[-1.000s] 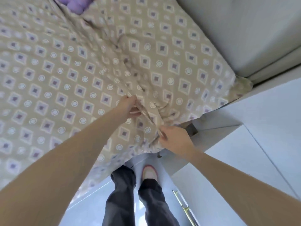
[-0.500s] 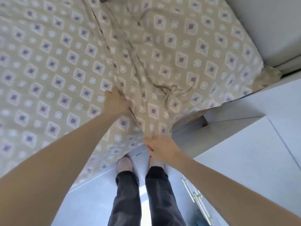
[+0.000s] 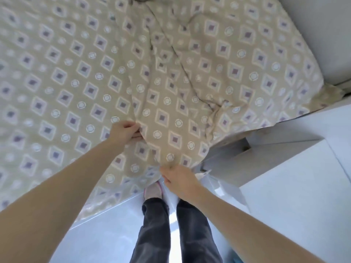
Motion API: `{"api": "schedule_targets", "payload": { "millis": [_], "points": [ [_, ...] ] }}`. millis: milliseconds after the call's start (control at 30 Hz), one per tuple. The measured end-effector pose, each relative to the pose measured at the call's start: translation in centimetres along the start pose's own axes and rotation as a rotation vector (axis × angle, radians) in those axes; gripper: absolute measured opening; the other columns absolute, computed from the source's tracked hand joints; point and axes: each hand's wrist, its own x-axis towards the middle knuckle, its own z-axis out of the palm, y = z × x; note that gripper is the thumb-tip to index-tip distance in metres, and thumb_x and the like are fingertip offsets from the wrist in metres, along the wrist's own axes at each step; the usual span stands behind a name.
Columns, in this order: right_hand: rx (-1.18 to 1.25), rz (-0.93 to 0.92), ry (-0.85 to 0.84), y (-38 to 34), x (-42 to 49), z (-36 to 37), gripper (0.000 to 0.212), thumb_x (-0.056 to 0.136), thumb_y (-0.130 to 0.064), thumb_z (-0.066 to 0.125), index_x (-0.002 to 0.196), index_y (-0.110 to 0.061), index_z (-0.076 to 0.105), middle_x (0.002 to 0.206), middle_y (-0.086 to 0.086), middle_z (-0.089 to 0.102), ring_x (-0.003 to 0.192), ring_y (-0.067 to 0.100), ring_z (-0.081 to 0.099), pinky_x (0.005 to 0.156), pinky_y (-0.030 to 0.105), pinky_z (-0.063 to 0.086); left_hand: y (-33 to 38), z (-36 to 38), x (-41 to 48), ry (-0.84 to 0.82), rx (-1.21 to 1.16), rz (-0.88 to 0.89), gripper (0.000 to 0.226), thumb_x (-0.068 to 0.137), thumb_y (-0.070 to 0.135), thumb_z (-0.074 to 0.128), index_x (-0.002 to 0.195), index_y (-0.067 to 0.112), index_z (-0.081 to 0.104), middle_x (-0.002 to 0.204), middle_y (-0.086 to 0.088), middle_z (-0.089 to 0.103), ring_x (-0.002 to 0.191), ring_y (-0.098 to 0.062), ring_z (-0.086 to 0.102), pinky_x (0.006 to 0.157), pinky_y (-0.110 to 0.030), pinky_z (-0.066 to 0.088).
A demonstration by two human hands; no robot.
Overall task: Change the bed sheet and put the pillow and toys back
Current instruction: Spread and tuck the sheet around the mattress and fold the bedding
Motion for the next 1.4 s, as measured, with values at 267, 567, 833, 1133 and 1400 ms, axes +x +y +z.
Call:
{"api": "schedule_targets", "payload": {
  "millis": [267, 567, 833, 1133, 1400],
  "points": [
    [0.248, 0.152, -0.062, -2.3, 2.4, 2.0, 0.01, 0.091, -0.006, 0.042, 0.086, -0.014, 0.039, 0.081, 0.01, 0.049, 0.078, 0.027, 0.049, 0.068, 0.036, 0.038, -1.0, -1.1, 1.4, 0.01, -0.027, 0.001, 0.02, 0.093, 0.002, 0.056, 0.075, 0.006, 0.059, 0.073, -0.01, 0.062, 0.044, -0.006, 0.063, 0.048, -0.018, 0.055],
    [0.336, 0.337, 0.134, 0.1, 0.1, 1.1, 0.013, 0.09, -0.029, 0.053, 0.09, -0.019, 0.062, 0.082, -0.008, 0.065, 0.084, 0.016, 0.062, 0.086, 0.032, 0.046, -0.8, -1.4, 1.2, -0.025, -0.036, -0.031, 0.018, 0.094, 0.005, 0.055, 0.077, 0.007, 0.058, 0.073, -0.009, 0.063, 0.051, -0.009, 0.064, 0.051, -0.018, 0.056],
    [0.471, 0.498, 0.553, 4.1, 4.5, -8.4, 0.02, 0.097, -0.021, 0.046, 0.106, -0.011, 0.061, 0.094, -0.002, 0.062, 0.093, 0.019, 0.059, 0.079, 0.033, 0.048, 1.5, -1.8, 1.5, -0.038, -0.106, -0.029, 0.01, 0.092, 0.005, 0.055, 0.098, 0.002, 0.062, 0.08, -0.015, 0.064, 0.064, -0.024, 0.061, 0.056, -0.026, 0.055],
    [0.668, 0.733, 0.298, 8.5, 14.1, -14.7, 0.022, 0.098, -0.021, 0.043, 0.101, -0.016, 0.064, 0.074, 0.005, 0.061, 0.064, 0.021, 0.056, 0.061, 0.022, 0.046, 4.5, -1.7, 5.3, 0.02, -0.208, -0.032, 0.017, 0.09, 0.009, 0.059, 0.074, 0.01, 0.063, 0.075, -0.014, 0.061, 0.065, -0.024, 0.058, 0.059, -0.034, 0.051],
    [1.098, 0.734, 0.092, 10.8, 17.4, -16.2, 0.014, 0.092, -0.02, 0.062, 0.082, -0.013, 0.07, 0.068, 0.001, 0.067, 0.053, 0.009, 0.062, 0.048, 0.018, 0.049, 5.8, 0.1, 8.6, 0.175, -0.012, -0.052, 0.015, 0.091, 0.019, 0.059, 0.078, 0.013, 0.058, 0.062, -0.004, 0.052, 0.053, -0.018, 0.047, 0.053, -0.026, 0.04]
  ]
}}
